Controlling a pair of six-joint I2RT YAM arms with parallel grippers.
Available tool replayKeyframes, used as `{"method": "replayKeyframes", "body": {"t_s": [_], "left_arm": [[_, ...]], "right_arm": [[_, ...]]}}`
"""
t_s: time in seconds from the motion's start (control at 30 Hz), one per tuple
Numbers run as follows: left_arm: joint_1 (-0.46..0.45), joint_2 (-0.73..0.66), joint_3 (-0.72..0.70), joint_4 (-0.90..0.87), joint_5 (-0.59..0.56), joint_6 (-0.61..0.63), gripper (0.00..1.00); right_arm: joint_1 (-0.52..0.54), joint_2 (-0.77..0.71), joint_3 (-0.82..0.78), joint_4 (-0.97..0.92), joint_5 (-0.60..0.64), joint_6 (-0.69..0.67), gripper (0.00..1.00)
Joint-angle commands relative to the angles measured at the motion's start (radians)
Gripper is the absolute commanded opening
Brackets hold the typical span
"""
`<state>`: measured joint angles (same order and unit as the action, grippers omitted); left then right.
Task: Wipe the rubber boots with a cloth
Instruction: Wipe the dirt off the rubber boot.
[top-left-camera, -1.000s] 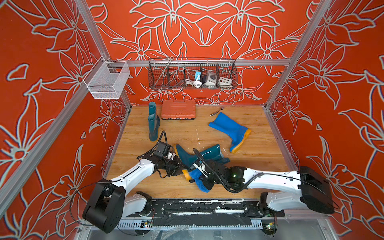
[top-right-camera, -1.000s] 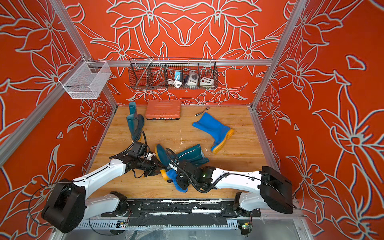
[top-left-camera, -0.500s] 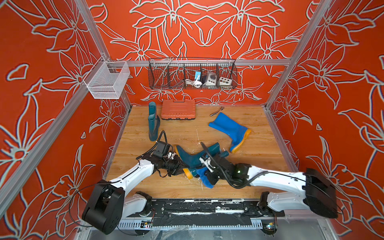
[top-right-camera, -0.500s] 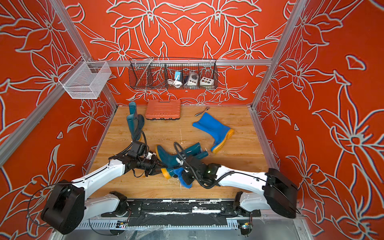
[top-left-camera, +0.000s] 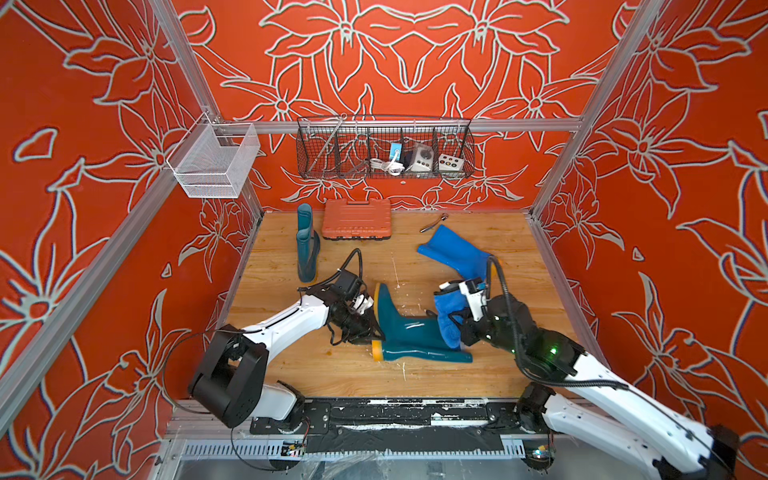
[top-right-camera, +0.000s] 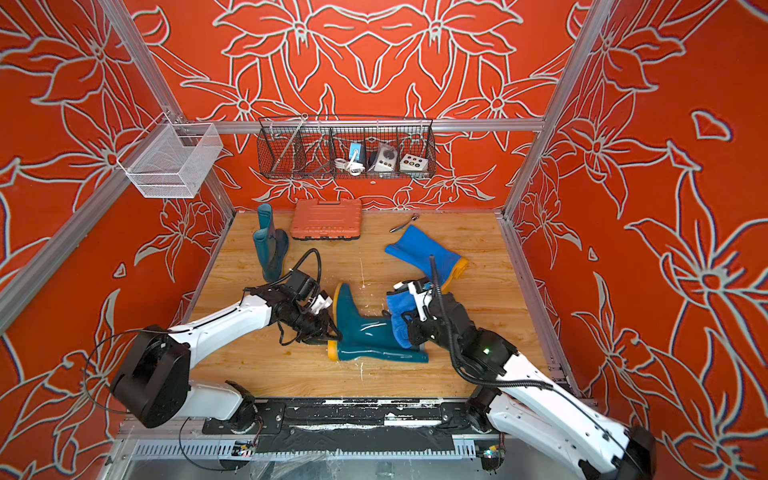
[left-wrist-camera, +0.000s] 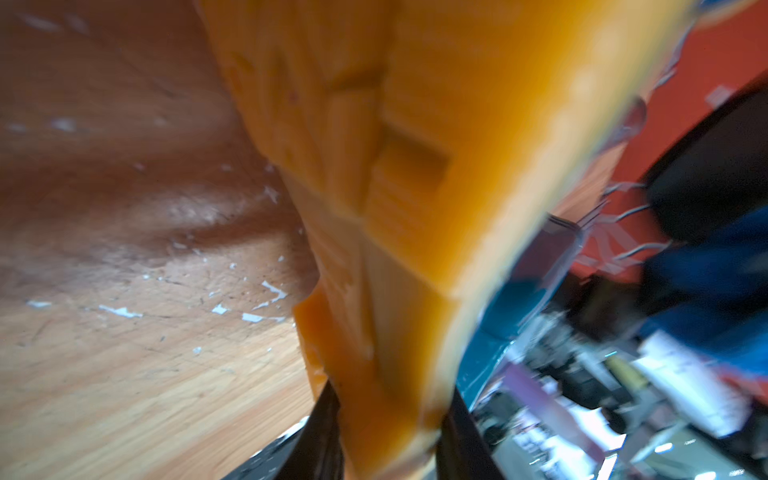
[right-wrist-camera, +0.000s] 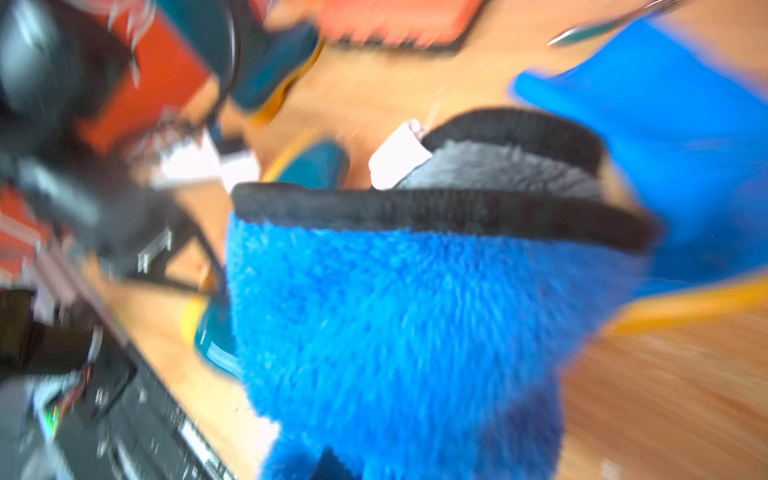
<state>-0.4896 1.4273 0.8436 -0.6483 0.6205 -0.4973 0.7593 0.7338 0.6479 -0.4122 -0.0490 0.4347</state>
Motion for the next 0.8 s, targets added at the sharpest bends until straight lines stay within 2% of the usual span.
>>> {"method": "replayKeyframes", "body": {"t_s": [0.0,0.03,0.1,0.2,0.33,0.5,0.63,0.77], "left_arm": [[-0.026,-0.011,0.087,-0.112,-0.155,0.229,0.36],[-0.030,-0.028,0.096,-0.120,-0.201,0.244,0.47],[-0.031,-0.091,0.089,-0.107,-0.271,0.264,0.56],[-0.030,-0.205,0.036,-0.050,-0.299,0.251,0.61],[-0.035,-0.317,-0.093,0.062,-0.251,0.160,0.63],[-0.056,-0.420,-0.309,0.314,-0.159,-0.042,0.67],[-0.064,-0.417,-0.391,0.401,-0.140,-0.096,0.65],[-0.065,-0.373,-0.427,0.482,-0.110,-0.113,0.56]], "right_arm": [[-0.035,0.097,0.045,-0.059,-0.059,0.001,0.00],[-0.037,0.145,0.061,-0.043,-0.078,0.007,0.00],[-0.038,0.269,0.099,-0.001,-0.130,0.038,0.00],[-0.038,0.442,0.163,0.082,-0.238,0.064,0.00],[-0.038,0.641,0.258,0.189,-0.341,0.084,0.00],[-0.036,0.839,0.376,0.263,-0.455,0.112,0.00],[-0.013,0.886,0.364,0.282,-0.487,0.130,0.00],[0.060,0.848,0.260,0.270,-0.470,0.134,0.00]]}}
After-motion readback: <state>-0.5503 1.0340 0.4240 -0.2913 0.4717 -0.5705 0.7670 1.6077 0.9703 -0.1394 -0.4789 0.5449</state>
